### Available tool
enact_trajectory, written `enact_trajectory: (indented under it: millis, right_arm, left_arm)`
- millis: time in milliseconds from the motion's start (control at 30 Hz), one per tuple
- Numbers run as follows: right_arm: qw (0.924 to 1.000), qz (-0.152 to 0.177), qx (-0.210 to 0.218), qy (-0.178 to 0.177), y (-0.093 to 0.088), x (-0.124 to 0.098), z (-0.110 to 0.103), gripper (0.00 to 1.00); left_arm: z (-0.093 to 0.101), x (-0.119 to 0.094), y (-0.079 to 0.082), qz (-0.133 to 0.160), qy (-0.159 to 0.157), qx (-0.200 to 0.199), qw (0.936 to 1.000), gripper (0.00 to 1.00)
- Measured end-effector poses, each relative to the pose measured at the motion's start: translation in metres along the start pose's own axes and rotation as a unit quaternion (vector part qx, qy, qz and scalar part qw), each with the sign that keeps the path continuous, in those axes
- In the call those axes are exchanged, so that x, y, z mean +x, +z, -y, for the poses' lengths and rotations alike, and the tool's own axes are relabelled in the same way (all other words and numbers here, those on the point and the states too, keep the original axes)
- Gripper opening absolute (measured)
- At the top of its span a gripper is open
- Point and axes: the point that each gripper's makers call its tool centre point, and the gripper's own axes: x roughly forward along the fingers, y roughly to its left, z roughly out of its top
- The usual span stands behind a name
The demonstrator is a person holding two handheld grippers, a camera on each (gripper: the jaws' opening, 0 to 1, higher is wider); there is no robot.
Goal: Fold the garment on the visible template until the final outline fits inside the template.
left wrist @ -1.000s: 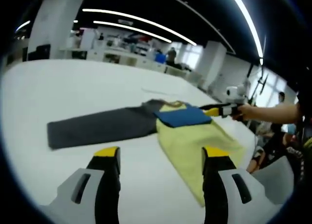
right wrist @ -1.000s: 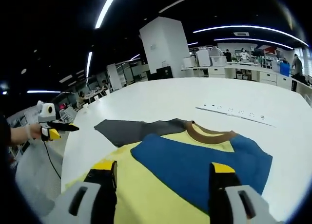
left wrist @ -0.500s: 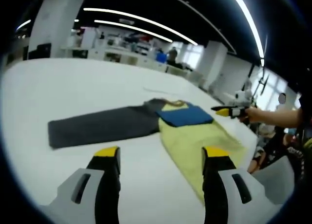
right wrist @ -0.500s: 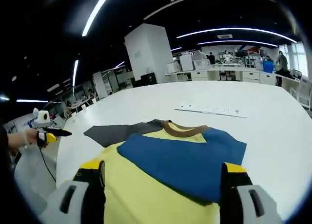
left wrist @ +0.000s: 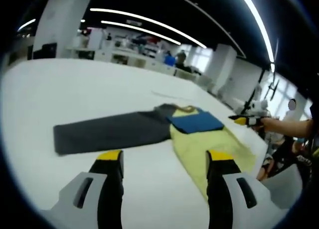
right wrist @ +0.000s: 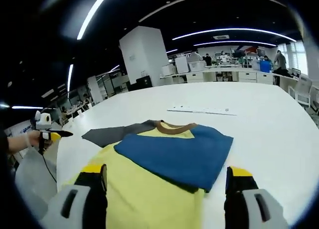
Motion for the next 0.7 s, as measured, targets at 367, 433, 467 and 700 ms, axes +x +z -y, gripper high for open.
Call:
enact_trajectory:
  millis: [367,433,467,700]
  right_arm:
    - [0.9997,-0.005,0.019,-0.012,-0.014,-0.012,0.004,1.00]
    - [0.9997,-0.007,0.020,-0.015,-0.017,-0.014,0.006,1.00]
    - [0.9996,-0.008,0.022,-0.017,-0.019,-0.016,0.007,1.00]
    - [0.9987,-0.011,0.045,-0.020,-0.027,-0.016,0.015,0.98]
  left_arm:
    - [-0.035,-0.005,0.010,0.015,0.035,-0.023,0.9990,0.61]
    - [-0.042,-0.005,0.009,0.013,0.044,-0.024,0.9986,0.60]
    - [-0.046,-0.005,0.008,0.015,0.050,-0.027,0.9983,0.60]
    - [-0.057,-0.003,0.010,0.023,0.066,-0.048,0.9964,0.59]
